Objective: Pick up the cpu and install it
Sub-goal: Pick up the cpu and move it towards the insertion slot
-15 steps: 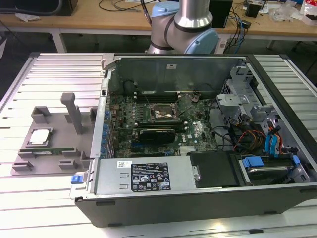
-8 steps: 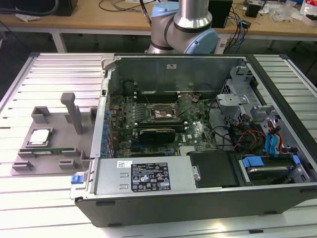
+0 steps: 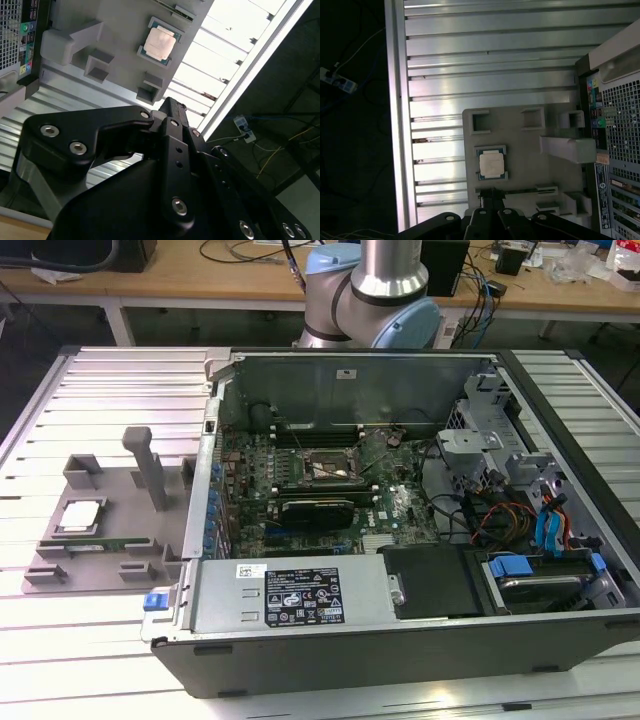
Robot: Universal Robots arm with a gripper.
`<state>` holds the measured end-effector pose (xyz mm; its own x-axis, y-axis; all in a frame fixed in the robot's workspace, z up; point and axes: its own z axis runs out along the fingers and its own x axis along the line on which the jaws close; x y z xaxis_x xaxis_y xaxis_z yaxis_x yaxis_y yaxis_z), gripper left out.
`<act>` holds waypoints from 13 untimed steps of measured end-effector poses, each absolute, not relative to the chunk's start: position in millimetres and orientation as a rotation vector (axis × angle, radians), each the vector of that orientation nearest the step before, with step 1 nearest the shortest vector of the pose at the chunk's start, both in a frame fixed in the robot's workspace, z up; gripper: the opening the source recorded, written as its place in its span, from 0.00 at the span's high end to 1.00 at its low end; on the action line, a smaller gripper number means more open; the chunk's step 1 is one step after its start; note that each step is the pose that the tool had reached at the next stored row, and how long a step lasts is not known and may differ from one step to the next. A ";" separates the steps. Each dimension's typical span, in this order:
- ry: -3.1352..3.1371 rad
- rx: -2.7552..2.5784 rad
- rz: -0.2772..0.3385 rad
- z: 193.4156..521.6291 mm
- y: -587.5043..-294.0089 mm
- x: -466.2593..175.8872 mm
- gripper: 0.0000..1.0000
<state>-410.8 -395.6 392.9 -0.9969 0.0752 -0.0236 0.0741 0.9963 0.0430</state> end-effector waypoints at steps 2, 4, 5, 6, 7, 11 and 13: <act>3.114 0.117 0.066 392.9 -395.5 -410.9 0.89; 3.114 0.116 0.066 392.8 -395.5 -410.9 0.83; 3.114 0.117 0.065 392.8 -395.5 -410.9 0.76; 3.114 0.117 0.066 392.8 -395.5 -411.0 0.70; 3.114 0.117 0.066 392.8 -395.5 -411.0 0.58; 3.114 0.117 0.053 392.8 -395.4 -411.3 0.45; 3.112 0.114 -0.018 392.7 -395.3 -411.0 0.45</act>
